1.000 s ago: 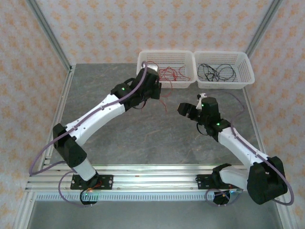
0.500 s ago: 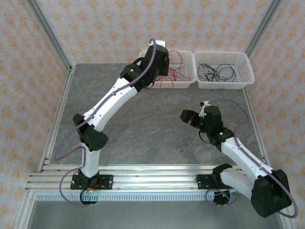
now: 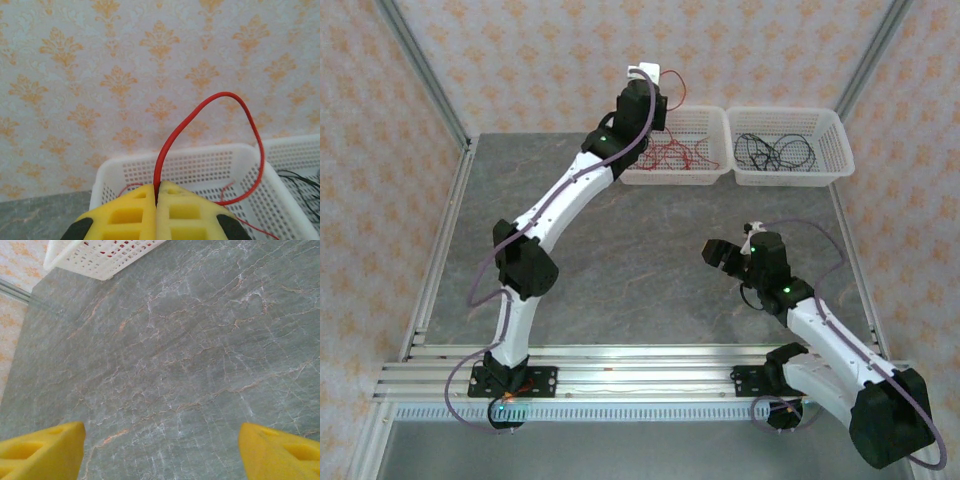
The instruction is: Untangle the cables
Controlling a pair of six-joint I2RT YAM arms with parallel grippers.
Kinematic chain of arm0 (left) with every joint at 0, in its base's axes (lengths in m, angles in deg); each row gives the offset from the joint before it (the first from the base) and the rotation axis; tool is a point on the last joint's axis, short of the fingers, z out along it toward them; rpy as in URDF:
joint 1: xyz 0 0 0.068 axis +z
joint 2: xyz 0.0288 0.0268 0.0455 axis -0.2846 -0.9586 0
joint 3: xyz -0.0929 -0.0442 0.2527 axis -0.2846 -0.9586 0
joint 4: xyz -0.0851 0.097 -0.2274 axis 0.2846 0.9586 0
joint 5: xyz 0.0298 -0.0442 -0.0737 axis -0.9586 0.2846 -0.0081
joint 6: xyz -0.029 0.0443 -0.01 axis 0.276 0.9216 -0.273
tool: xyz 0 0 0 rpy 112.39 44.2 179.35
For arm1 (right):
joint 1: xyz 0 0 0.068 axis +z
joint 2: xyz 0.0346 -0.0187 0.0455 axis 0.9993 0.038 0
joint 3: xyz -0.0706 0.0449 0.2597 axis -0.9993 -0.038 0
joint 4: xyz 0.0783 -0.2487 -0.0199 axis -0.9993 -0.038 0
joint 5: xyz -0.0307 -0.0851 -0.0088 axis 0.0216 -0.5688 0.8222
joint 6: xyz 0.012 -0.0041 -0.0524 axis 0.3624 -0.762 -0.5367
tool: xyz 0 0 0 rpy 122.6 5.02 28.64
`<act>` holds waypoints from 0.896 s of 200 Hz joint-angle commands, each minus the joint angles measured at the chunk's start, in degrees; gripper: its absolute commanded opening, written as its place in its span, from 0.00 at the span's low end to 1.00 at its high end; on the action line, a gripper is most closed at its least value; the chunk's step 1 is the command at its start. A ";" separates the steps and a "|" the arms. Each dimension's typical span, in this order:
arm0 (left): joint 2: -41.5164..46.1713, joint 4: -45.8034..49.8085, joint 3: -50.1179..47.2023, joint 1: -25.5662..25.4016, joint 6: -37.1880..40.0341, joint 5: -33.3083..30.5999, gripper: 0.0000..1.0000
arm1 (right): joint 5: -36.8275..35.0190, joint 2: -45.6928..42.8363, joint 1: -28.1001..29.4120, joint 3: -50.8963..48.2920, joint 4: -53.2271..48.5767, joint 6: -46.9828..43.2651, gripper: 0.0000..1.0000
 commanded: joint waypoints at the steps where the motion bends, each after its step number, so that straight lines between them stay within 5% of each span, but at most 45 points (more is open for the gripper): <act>1: -4.59 -7.49 1.16 1.83 2.77 1.63 0.00 | -2.38 -0.67 0.36 -0.49 -1.12 0.57 0.79; 87: -20.93 -17.53 1.95 4.35 1.69 0.57 0.00 | -4.19 4.07 0.32 0.83 -1.56 -0.09 0.79; 154: -23.32 -21.13 -1.11 5.06 -0.33 -1.01 0.00 | -4.78 5.96 0.36 1.26 -1.52 -0.04 0.79; 179: -21.58 -20.25 -2.77 5.03 -0.06 1.08 0.34 | -5.36 6.80 0.43 2.03 -1.71 -0.20 0.79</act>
